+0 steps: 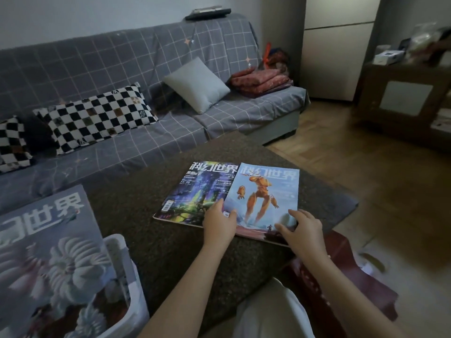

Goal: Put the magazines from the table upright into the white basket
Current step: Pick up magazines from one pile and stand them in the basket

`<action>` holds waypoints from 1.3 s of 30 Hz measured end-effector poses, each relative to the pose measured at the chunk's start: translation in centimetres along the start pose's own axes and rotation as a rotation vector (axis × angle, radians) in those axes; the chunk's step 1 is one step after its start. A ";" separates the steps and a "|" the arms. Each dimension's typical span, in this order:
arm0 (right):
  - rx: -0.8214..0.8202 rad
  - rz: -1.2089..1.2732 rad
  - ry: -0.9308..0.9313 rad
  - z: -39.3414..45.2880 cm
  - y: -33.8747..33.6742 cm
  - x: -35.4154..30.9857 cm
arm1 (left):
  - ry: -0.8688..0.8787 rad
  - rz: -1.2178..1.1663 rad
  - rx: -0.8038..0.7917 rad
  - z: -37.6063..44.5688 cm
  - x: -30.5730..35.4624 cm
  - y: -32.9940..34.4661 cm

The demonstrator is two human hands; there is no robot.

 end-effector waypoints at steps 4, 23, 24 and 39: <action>0.003 -0.033 0.032 0.2 -0.3 0.2 | -0.112 -0.124 -0.007 1.4 0.2 -0.1; -0.129 0.434 0.046 -3.9 -1.1 -3.6 | 0.023 -0.399 0.122 -8.6 -0.1 -8.6; -0.160 0.484 0.047 -4.2 -1.0 -4.4 | 0.017 -0.397 0.147 -9.1 -0.1 -9.7; -0.396 0.737 -0.162 -10.9 2.6 -18.1 | 0.071 -0.492 0.443 -16.3 -5.6 -24.3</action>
Point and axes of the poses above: each hand's wrist, its own z-axis towards the middle knuckle, its own y-axis out of the palm, x = y × z, the point moved 7 cm from there along z, towards the middle knuckle, and after that the axes turned 1 degree about y, right-handed, at the moved point
